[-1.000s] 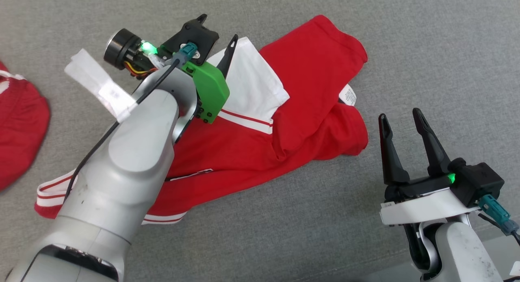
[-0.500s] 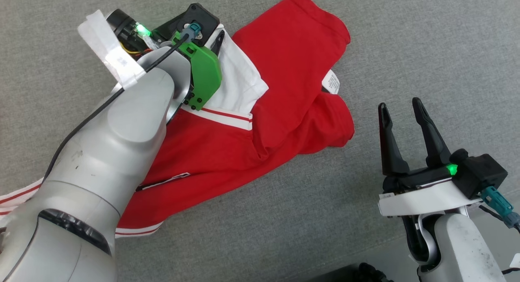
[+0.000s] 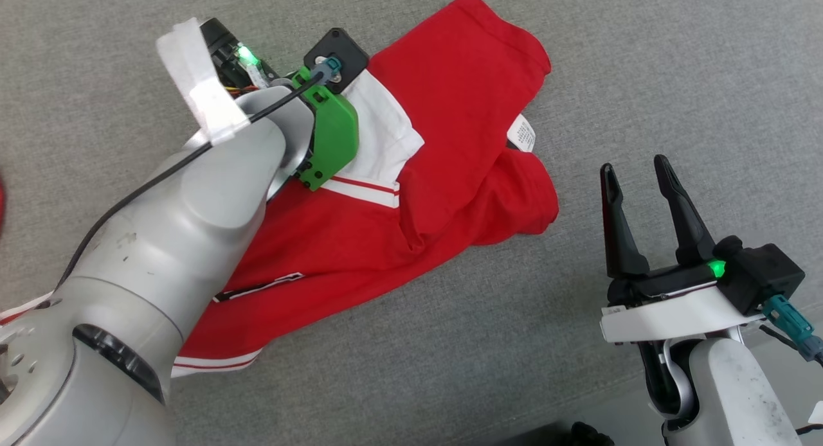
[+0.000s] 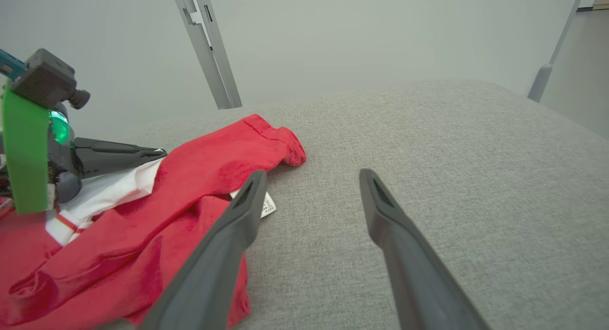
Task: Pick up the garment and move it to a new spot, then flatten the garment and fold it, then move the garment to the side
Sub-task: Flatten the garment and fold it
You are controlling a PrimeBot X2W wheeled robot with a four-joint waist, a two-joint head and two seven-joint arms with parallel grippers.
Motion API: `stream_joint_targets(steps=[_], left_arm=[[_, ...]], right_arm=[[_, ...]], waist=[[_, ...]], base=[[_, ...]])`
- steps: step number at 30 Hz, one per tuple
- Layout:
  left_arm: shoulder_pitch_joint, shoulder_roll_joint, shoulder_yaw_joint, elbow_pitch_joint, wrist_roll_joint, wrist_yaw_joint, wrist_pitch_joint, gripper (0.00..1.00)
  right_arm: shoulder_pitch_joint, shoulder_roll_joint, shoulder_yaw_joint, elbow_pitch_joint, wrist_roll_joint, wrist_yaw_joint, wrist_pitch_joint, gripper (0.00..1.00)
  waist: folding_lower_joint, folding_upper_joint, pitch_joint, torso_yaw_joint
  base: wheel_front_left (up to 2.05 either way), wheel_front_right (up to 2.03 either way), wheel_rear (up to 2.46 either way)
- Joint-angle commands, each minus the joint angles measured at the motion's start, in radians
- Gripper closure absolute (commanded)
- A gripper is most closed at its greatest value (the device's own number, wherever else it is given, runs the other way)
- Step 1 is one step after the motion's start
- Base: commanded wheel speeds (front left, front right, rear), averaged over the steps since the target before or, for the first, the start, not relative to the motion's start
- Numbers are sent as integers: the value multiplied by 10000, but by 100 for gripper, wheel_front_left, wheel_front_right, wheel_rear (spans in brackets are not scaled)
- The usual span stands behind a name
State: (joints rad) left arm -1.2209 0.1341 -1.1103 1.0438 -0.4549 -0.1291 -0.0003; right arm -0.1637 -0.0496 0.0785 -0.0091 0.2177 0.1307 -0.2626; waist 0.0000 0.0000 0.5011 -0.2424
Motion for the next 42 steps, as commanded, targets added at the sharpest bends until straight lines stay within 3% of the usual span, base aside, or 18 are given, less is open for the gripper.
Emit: stream_joint_targets(steps=[1,5,12,21,33,34,36,39,40,41,42], left_arm=[[-83,202,38,25,-179,-9,-249,100],[-60,262,497,-446,-752,0,-1269,100],[642,1351,1089,-1407,-1241,287,-2131,100],[1527,2558,1338,-3467,-1416,1147,-1980,100],[2011,3571,1405,-5775,-1326,2069,-1359,100],[2036,3627,1410,-5885,-1323,2127,-1345,100],[2099,3730,1420,-6093,-1326,2212,-1277,100],[2222,3861,1484,-6337,-1427,2352,-1276,100],[2270,3904,1498,-6375,-1447,2378,-1293,100],[2336,3959,1516,-6413,-1461,2405,-1320,100],[2377,4006,1525,-6436,-1442,2461,-1359,100]], right_arm=[[72,-12,9,-15,-117,1,-32,0],[46,-15,-54,332,-275,1,-32,0],[-788,-132,-463,1780,-447,1,-32,0],[-2880,-908,-1464,4939,-331,1,-32,0],[-5267,-1345,-1128,8748,-923,1,-32,0],[-5369,-1368,-1146,8961,-968,1,-32,3],[-5528,-1373,-1160,9353,-1015,1,-30,25],[-5582,-1234,-1070,9821,-887,1,-16,71],[-5605,-1222,-1012,9887,-829,1,-15,93],[-5610,-1242,-960,9947,-756,0,-8,100],[-5592,-1291,-917,9911,-773,-2,-8,100]], waist=[[0,0,-214,213],[0,0,-600,711],[0,0,-1224,1538],[0,0,-1386,2418],[0,0,-1171,2859],[0,0,-1172,2881],[0,0,-1196,2928],[0,0,-1264,2965],[0,0,-1300,2963],[0,0,-1348,2957],[0,0,-1397,2949]], base=[[0,0,0],[0,0,0],[0,0,0],[0,0,0],[0,0,0],[0,0,0],[0,0,0],[0,0,0],[0,0,0],[0,0,0],[0,0,0]])
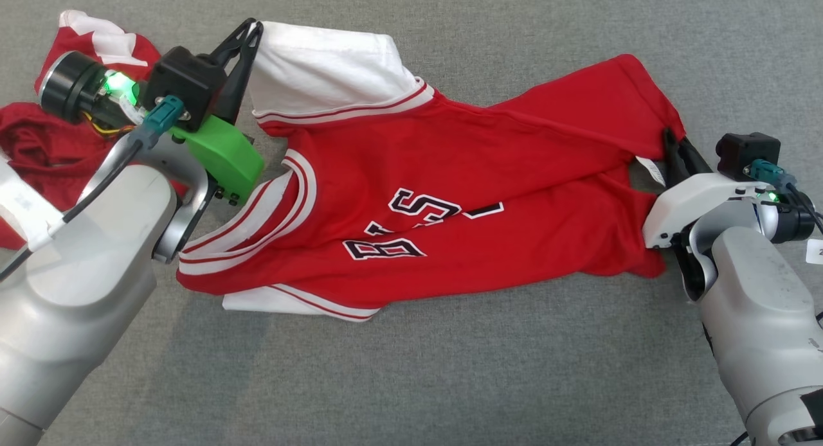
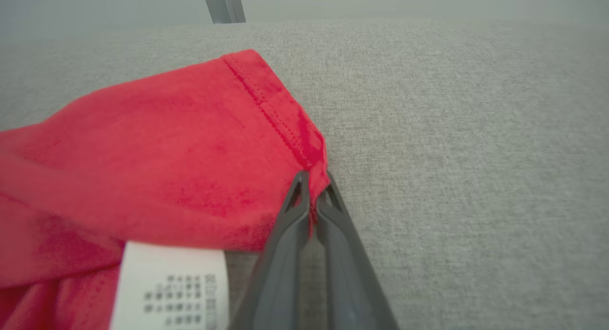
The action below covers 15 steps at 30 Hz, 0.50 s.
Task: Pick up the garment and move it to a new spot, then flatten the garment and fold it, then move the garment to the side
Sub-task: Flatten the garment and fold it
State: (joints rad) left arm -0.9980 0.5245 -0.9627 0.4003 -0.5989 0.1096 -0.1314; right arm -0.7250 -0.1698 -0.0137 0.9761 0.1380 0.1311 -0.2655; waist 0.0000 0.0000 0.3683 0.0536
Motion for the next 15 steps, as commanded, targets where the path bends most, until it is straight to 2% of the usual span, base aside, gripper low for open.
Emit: stream_joint_targets(steps=[1,8,15], left_arm=[[199,150,63,-33,25,128,-125,100],[522,426,359,-434,138,556,-876,100],[726,844,1151,-1882,344,955,-1311,100]], right_arm=[[66,-124,-6,-60,61,-7,19,100],[557,-327,-146,-1359,343,-9,10,100],[694,-730,-329,-2829,1650,-9,127,100]], waist=[[0,0,-147,-23],[0,0,-913,-186],[0,0,-1971,-475]], base=[[0,0,0],[0,0,0],[0,0,0]])
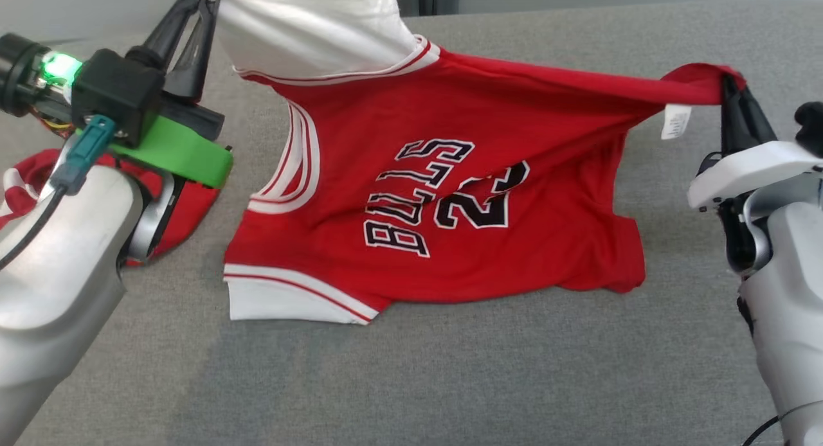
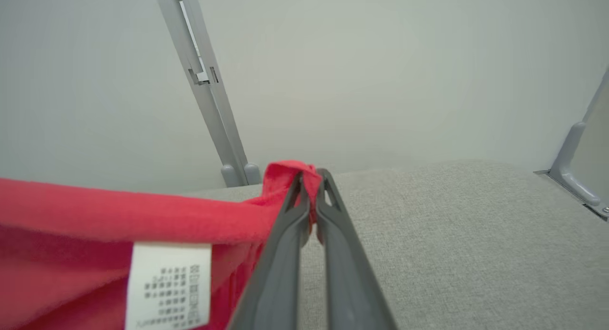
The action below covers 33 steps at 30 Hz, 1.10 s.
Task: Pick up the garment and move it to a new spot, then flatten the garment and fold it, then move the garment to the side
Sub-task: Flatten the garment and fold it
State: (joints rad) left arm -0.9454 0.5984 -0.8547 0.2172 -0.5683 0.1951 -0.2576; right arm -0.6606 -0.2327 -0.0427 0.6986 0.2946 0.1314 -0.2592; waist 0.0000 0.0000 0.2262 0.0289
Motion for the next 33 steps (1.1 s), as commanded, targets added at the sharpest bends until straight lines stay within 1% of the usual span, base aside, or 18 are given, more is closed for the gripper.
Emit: stream_joint_targets(steps=[1,4,6,9,11,14,15,16,17,20,23,26,29,33], left_arm=[[227,171,240,-339,52,145,-74,100],[379,356,536,-1042,-36,142,-73,100],[583,407,522,-1455,-201,-34,-70,100],[932,383,192,-2009,-390,-370,105,100],[1229,355,-78,-2201,-409,-492,152,100],[1714,291,-309,-2220,-401,-445,85,100],[1903,295,-314,-2163,-403,-377,50,100],[2045,301,-292,-2107,-386,-306,13,100],[2176,328,-221,-2032,-305,-222,-13,100],[2504,376,11,-1765,-131,-44,-71,100],[2790,325,504,-1706,14,7,-79,100],[3167,253,1054,-1802,178,-11,-80,100],[3507,131,1531,-1875,449,-177,-78,100],[3789,-136,1936,-1817,728,-469,-78,100]], right_arm=[[28,-203,-49,-276,298,-13,252,100],[186,-487,-218,-923,762,-13,924,100],[606,-619,-456,-1230,927,-14,1554,100],[1465,-637,-1179,-1725,875,-14,2287,100],[2281,-285,-1776,-1958,841,-14,2551,100],[3442,467,-2383,-2192,773,-13,2713,100],[3758,754,-2508,-2256,681,-13,2697,95],[4002,916,-2589,-2290,513,-13,2621,58],[4302,1035,-2610,-2376,189,-14,2447,0],[4941,1518,-2499,-2606,41,-10,2084,0],[5603,1596,-1826,-3258,76,-7,1588,0],[6178,1296,-749,-4077,39,-7,996,0],[6608,929,200,-4615,342,-7,636,0],[6580,596,1007,-4697,731,-5,424,0]], waist=[[0,0,-693,-265],[0,0,-952,-320],[0,0,-1026,-310],[0,0,-927,-214],[0,0,-777,-137],[0,0,-524,-103],[0,0,-408,-136],[0,0,-328,-159],[0,0,-238,-180],[0,0,-77,-214],[0,0,19,-275],[0,0,76,-362],[0,0,94,-368],[0,0,123,-278]], base=[[0,0,0],[0,0,0],[0,0,0],[0,0,0],[0,0,0],[0,0,0],[0,0,0],[0,0,0],[0,0,0],[0,0,0],[0,0,0],[0,0,0],[0,0,0],[0,0,0]])
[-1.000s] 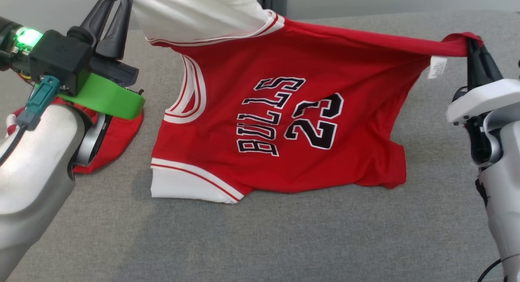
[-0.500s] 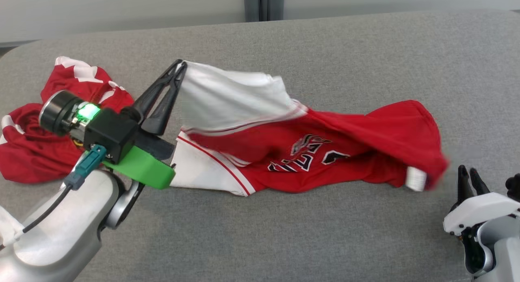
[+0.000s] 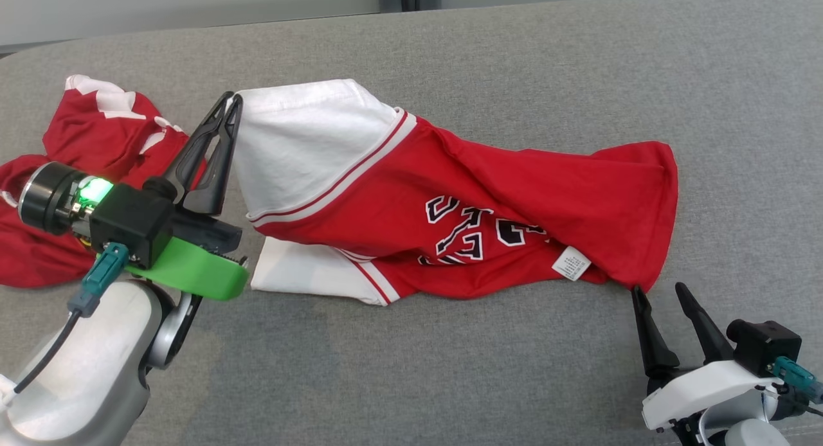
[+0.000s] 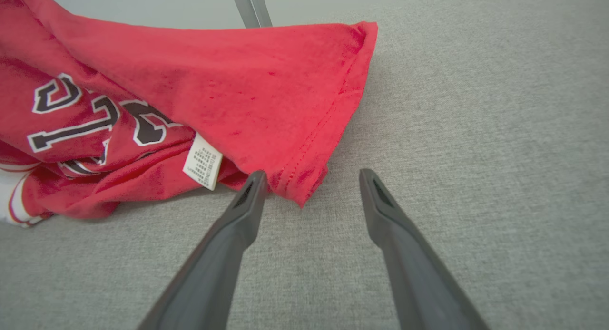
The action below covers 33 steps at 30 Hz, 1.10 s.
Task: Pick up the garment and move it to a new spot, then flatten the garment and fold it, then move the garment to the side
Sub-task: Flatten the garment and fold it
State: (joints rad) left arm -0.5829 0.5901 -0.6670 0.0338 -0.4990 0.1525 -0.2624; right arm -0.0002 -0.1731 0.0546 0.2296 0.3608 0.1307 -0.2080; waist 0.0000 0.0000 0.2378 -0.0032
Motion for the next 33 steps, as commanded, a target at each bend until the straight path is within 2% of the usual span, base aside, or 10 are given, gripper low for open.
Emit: stream_joint_targets(steps=[1,6,7,8,10,11,18,24,29,33], left_arm=[[200,-101,133,61,104,-113,-30,100],[320,-420,487,292,450,-478,-30,100],[336,-476,539,324,496,-539,-30,100],[360,-537,619,367,554,-595,-32,100],[411,-634,748,449,632,-705,-30,100],[447,-676,811,502,675,-740,-30,100],[550,-858,1269,513,1049,-1076,-31,100],[-294,-668,1581,47,1066,-1585,-7,100],[-2129,-546,1664,-42,1029,-2190,604,100],[-4247,-619,1501,736,1105,-2583,1118,100]], right_arm=[[-67,-37,103,72,227,1,-109,0],[-342,-285,514,467,593,1,-271,0],[-372,-337,563,520,628,1,-307,16],[-419,-351,594,579,700,1,-341,52],[-470,-370,642,622,822,1,-386,93],[-484,-430,703,644,864,1,-403,100],[-294,-802,447,-131,869,1,-530,100],[-707,-1729,14,-2241,933,1,-404,100],[-2688,-2467,-488,-3124,1260,1,717,100],[-5303,-2450,-564,-2488,1463,3,1808,100]], waist=[[0,0,7,79],[0,0,33,308],[0,0,34,347],[0,0,29,380],[0,0,12,421],[0,0,-2,435],[0,0,-266,413],[0,0,-450,272],[0,0,20,139],[0,0,881,116]], base=[[0,0,0],[0,0,0],[0,0,0],[0,0,0],[0,0,0],[0,0,0],[0,0,0],[0,0,0],[0,0,0],[0,0,0]])
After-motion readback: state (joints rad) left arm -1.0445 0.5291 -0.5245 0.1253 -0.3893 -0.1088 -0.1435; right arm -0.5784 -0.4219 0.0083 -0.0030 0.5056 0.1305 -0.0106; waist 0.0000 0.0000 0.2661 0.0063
